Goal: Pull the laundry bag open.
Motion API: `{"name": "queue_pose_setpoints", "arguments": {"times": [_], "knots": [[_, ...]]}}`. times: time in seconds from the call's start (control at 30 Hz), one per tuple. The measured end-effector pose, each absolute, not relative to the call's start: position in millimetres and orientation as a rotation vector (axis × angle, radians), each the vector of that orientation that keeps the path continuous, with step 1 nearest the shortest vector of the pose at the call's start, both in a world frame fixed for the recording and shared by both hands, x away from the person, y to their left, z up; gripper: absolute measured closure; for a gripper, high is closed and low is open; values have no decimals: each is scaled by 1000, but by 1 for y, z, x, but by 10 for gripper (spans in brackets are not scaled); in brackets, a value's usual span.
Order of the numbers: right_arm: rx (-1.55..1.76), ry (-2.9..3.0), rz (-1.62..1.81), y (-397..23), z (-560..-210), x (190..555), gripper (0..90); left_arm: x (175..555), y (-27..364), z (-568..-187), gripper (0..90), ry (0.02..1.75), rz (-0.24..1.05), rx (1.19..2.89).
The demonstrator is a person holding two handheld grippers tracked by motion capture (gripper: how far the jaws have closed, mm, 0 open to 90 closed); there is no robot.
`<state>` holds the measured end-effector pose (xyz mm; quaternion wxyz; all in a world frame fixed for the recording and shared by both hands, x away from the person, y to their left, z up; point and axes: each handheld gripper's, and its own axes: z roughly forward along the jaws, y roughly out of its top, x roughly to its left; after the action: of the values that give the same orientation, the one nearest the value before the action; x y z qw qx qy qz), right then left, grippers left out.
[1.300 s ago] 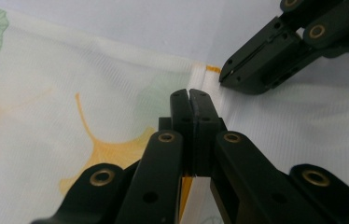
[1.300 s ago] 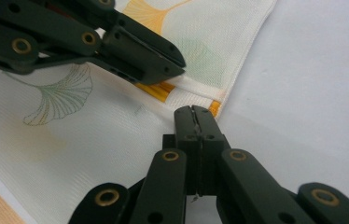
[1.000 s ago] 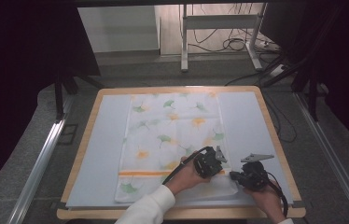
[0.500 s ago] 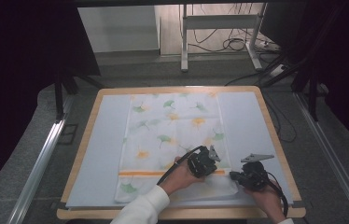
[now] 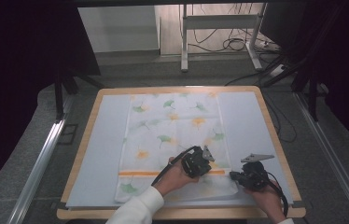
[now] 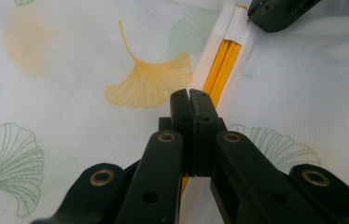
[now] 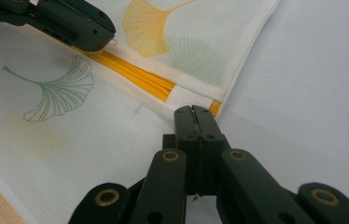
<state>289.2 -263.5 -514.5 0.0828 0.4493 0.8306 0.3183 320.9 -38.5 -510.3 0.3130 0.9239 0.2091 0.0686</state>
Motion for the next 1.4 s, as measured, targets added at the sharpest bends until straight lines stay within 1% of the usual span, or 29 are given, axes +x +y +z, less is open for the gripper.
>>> {"name": "queue_pose_setpoints", "arguments": {"times": [0.5,1.4], "knots": [[1340,2482,949,-263,-514,289,900,319,-25,-511,900,576,196,2441],[1338,2482,944,-263,-514,289,900,310,29,-513,900,655,223,2433]]}}
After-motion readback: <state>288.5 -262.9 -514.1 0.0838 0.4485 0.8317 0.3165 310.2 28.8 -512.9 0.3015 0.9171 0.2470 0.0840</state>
